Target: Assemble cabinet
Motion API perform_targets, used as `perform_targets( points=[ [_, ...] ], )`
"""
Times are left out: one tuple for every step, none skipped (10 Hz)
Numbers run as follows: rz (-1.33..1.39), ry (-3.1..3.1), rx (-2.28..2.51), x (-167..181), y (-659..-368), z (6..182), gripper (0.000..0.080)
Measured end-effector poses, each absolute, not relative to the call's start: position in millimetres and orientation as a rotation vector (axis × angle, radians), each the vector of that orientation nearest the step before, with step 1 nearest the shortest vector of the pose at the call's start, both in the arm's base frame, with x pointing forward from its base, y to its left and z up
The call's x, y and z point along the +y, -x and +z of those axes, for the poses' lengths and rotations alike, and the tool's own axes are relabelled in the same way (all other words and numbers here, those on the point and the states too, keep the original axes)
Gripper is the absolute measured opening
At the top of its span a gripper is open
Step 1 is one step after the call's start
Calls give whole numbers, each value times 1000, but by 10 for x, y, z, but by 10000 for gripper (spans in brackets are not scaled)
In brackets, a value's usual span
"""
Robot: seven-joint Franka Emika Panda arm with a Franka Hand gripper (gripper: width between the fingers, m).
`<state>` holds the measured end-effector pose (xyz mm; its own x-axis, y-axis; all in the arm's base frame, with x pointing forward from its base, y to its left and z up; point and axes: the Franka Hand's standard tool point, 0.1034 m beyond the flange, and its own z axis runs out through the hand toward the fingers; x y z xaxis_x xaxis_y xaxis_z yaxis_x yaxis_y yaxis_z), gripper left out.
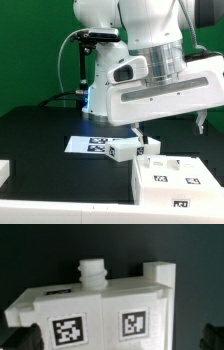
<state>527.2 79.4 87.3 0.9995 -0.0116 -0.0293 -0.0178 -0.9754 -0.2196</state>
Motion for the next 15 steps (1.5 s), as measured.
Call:
perform_targets(
  points=[
    [43,2965,81,808,-5117,830,796],
    [24,2989,95,816,-4973,753,796],
    [1,2997,89,822,-4921,714,796],
    [-12,2997,72,800,-4932,699,796],
    [-30,2999,72,800,-4944,700,796],
    [-64,3003,72,795,-4957,697,796],
    [-58,3003,74,787,-4947,683,796],
    [-198,3016,103,736,-5017,644,796],
    [-355,3029,121,712,-4986,562,796],
    [-471,3034,120,699,-4960,484,796],
    [-561,3027,138,709,-4999,466,796],
    [-714,3007,139,703,-5048,486,796],
    [-649,3024,133,709,-4924,332,796],
    [-594,3031,130,723,-4885,288,796],
    [-584,3034,116,704,-4911,285,796]
  ],
)
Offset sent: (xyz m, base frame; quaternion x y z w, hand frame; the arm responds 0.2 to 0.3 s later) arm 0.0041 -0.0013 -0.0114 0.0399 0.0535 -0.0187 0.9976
